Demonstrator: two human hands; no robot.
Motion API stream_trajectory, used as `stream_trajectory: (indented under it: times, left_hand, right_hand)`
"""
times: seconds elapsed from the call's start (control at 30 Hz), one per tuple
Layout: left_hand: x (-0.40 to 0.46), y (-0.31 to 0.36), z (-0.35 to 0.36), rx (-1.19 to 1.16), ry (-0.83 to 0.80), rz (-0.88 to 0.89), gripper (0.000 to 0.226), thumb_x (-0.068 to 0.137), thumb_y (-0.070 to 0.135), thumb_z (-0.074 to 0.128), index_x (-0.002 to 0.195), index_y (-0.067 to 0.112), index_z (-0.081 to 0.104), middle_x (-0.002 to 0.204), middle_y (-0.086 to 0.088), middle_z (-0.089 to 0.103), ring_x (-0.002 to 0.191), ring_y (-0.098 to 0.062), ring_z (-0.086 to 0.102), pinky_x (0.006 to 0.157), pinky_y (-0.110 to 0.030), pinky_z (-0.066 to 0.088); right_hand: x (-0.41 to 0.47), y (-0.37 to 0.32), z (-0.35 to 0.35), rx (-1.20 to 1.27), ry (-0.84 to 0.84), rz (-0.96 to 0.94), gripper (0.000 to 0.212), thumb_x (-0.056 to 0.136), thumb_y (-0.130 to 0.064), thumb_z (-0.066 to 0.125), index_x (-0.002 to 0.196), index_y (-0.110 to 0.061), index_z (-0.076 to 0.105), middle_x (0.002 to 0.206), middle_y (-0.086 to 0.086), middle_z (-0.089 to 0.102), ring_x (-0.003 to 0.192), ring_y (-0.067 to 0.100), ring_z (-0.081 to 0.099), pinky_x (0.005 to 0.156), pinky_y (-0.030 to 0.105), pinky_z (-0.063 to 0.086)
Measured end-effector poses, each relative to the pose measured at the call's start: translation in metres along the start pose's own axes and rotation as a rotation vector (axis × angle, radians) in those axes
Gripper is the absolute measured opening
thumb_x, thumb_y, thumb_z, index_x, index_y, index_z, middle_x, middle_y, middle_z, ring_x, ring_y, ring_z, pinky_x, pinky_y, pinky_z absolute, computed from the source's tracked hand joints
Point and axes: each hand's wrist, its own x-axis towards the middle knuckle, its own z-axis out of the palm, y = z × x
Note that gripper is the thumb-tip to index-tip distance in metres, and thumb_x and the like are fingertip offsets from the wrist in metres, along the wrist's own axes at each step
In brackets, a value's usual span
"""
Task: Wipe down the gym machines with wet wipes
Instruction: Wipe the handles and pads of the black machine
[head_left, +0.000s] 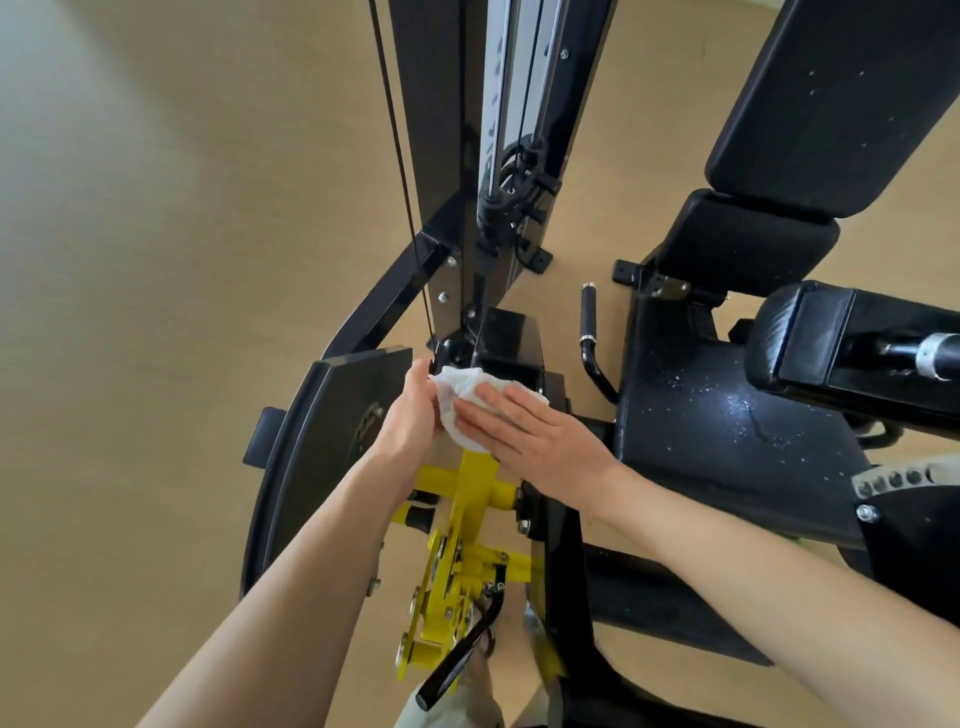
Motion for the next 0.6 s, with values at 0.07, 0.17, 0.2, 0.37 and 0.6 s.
stream_trajectory:
  times: [0.07,0.17,0.2,0.37,0.6]
  left_hand:
    - [-0.001,0.0,0.002,0.011,-0.002,-0.011,0.054,0.105,0.057,0.02,0.101,0.027,0.065,0.117,-0.005,0.07,0.114,-0.021,0.063,0.11,-0.042,0.041]
    - [-0.007,0.001,0.004,0.041,-0.001,-0.003,0.062,0.105,0.057,0.017,0.118,0.02,0.065,0.123,-0.006,0.067,0.12,-0.022,0.06,0.11,-0.041,0.04]
    - [-0.008,0.001,0.005,0.046,-0.002,-0.004,0.065,0.104,0.059,0.017,0.129,0.019,0.061,0.131,-0.007,0.064,0.124,-0.023,0.057,0.113,-0.044,0.037]
    - [-0.005,0.003,0.009,0.025,0.026,0.027,0.055,0.106,0.053,0.02,0.124,0.019,0.059,0.13,-0.009,0.061,0.118,-0.02,0.058,0.104,-0.038,0.042]
    - [-0.002,0.001,0.008,-0.027,0.051,0.051,0.061,0.107,0.053,0.018,0.144,0.017,0.05,0.136,-0.008,0.057,0.115,-0.016,0.058,0.103,-0.032,0.043]
  right_hand:
    - [-0.008,0.011,0.001,-0.01,0.009,-0.054,0.054,0.111,-0.013,0.025,0.163,-0.008,0.012,0.17,0.015,0.012,0.156,0.033,0.015,0.126,0.043,0.021]
    - [-0.021,0.021,0.003,-0.022,-0.015,-0.121,0.057,0.11,-0.015,0.032,0.163,-0.008,0.013,0.17,0.014,0.013,0.156,0.033,0.016,0.126,0.044,0.021]
    - [-0.023,0.023,0.003,-0.03,-0.007,-0.141,0.055,0.11,-0.015,0.029,0.163,-0.009,0.014,0.17,0.013,0.015,0.156,0.033,0.017,0.126,0.044,0.021]
    - [0.012,0.036,0.001,-0.069,-0.046,-0.297,0.059,0.11,-0.039,0.022,0.164,-0.019,0.009,0.171,0.013,0.005,0.157,0.036,0.004,0.129,0.048,0.006]
    - [0.028,0.028,0.001,-0.007,-0.079,-0.285,0.055,0.109,-0.023,0.011,0.163,-0.016,0.015,0.171,0.016,0.005,0.157,0.036,0.004,0.128,0.048,0.011]
